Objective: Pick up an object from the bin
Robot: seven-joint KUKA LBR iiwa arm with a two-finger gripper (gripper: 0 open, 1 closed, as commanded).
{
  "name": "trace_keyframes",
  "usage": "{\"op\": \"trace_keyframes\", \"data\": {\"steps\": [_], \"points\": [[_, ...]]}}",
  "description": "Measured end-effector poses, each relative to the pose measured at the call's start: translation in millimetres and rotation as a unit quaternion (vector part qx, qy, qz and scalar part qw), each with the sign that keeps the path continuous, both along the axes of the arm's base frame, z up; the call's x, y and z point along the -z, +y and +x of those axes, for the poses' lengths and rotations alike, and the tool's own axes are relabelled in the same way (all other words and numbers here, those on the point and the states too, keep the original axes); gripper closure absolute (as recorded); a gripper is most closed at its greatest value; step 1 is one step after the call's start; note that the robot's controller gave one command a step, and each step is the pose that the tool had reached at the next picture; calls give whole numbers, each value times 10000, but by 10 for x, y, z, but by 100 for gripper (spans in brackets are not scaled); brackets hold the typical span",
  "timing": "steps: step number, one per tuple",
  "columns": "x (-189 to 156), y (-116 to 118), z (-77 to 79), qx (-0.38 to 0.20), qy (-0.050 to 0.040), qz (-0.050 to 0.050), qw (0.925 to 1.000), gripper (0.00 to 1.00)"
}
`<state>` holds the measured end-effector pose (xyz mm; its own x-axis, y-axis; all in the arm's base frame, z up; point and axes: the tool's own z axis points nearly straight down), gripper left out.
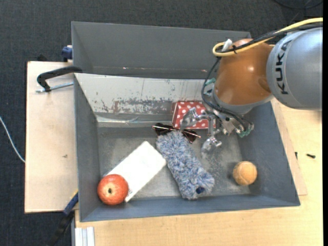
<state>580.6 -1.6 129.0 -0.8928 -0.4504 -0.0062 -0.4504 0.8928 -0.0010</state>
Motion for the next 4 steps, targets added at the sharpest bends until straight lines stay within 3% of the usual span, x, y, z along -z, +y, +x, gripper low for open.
{"op": "trace_keyframes", "data": {"steps": [2, 3, 4], "points": [[-19, 125, -35, -325, 15, -7, 9995, 0], [-274, 159, 3, -589, 3, 0, 9983, 0], [415, 585, -420, -1042, -30, 6, 9946, 100]]}}
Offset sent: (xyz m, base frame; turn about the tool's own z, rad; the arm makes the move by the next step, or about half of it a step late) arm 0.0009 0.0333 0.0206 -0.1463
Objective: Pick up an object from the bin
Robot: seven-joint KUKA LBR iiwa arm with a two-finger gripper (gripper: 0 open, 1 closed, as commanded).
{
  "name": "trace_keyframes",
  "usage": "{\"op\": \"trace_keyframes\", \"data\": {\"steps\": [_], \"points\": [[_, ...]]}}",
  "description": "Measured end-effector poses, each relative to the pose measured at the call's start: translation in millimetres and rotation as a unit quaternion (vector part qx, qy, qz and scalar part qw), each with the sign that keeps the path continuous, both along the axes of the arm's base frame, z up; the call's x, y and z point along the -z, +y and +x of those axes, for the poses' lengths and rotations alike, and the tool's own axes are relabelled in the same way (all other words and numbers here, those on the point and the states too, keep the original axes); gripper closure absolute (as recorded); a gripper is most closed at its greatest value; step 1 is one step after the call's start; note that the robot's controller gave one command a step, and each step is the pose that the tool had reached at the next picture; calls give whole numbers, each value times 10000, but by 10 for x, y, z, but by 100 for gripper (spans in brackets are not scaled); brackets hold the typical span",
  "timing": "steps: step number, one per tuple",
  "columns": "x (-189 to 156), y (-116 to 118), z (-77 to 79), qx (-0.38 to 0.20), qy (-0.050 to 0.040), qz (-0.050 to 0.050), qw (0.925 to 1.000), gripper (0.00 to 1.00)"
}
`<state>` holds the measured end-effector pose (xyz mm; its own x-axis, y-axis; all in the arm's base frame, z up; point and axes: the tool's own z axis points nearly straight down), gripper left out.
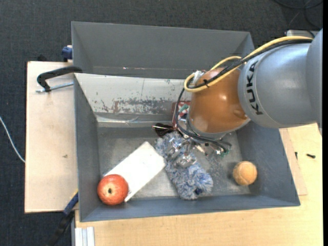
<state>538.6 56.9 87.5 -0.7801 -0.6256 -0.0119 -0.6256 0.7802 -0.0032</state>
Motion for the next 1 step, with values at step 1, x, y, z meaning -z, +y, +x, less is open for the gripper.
{"op": "trace_keyframes", "data": {"steps": [1], "points": [[0, 0, 0, -1, 0, 0, 10000, 100]]}}
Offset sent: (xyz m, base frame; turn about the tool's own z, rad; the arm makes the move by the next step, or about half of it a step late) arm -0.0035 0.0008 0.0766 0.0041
